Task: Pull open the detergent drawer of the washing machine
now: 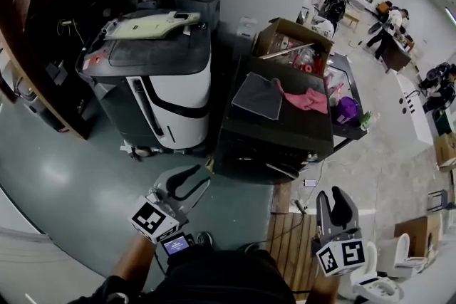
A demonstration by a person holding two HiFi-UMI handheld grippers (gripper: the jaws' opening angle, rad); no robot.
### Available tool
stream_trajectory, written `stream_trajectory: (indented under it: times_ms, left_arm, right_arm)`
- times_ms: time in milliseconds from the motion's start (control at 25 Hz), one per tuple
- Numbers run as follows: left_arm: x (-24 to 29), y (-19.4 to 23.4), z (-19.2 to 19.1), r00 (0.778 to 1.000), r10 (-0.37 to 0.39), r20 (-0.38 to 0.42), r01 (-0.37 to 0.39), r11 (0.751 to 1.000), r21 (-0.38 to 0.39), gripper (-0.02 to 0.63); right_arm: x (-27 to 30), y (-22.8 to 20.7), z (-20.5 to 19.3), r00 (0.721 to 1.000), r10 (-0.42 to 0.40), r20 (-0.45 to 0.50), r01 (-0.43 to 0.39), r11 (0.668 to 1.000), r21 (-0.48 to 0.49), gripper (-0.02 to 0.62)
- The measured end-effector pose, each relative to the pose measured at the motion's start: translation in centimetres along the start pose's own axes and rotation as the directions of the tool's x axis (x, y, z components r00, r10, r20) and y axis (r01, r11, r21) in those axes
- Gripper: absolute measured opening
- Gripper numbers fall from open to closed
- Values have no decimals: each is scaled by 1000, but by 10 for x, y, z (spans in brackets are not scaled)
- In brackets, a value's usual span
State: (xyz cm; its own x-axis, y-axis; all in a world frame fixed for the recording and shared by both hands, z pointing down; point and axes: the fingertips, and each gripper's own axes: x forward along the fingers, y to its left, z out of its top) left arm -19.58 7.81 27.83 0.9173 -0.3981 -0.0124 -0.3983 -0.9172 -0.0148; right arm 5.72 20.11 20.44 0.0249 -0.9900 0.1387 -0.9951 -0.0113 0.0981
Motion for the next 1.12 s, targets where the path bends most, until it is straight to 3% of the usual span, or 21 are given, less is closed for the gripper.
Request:
stream_trajectory:
  times_ms: [400,880,1120]
  left_arm:
    - [-9,14,-5,1000,29,4,-29,999,-37,144]
    - [32,27,-13,987,151,-47,-153,987,-54,144]
    - [83,29,-15,976,203,-75,-210,974,-90,144]
  right_arm:
    - [25,6,-15,998,22,-60,-21,1000,21,117]
    - [104,-26,-28,978,207,-39,-205,978,48,117]
    - [149,-56,-45,942,332,-38,-328,940,92,117]
